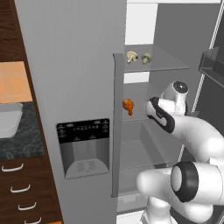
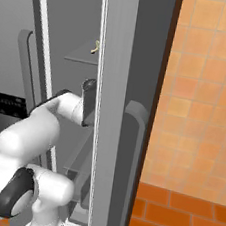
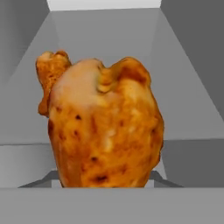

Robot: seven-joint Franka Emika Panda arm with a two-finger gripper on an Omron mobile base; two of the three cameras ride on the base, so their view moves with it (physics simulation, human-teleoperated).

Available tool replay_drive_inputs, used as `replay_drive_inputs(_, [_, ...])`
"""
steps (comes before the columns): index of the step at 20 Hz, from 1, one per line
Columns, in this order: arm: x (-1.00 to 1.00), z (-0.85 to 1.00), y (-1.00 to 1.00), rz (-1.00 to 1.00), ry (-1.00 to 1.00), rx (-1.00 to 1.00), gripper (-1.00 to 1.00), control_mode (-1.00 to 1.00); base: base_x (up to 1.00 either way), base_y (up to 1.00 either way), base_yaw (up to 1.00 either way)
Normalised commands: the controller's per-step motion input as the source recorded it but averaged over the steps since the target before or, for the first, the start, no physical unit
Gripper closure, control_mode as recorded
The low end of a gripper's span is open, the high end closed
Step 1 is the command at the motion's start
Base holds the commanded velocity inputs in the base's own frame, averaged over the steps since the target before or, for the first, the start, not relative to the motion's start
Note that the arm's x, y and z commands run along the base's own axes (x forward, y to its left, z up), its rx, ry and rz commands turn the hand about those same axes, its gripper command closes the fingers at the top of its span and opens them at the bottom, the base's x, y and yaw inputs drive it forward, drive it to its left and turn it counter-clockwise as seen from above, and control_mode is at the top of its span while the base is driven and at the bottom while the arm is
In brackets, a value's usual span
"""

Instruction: Place one mushroom and one chicken drumstick in each tupperware on the nearby counter, to pack two identical lunches.

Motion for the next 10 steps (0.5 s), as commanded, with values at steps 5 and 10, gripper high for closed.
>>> replay_drive_inputs(5, [-0.96,0.53,0.14,0.13,-0.06,0.00,1.00,-1.00,0.00,0.00,0.00])
replay_drive_inputs(10, [-1.00,0.18,0.26,0.10,0.00,-0.05,1.00,-1.00,0.00,0.00,0.00])
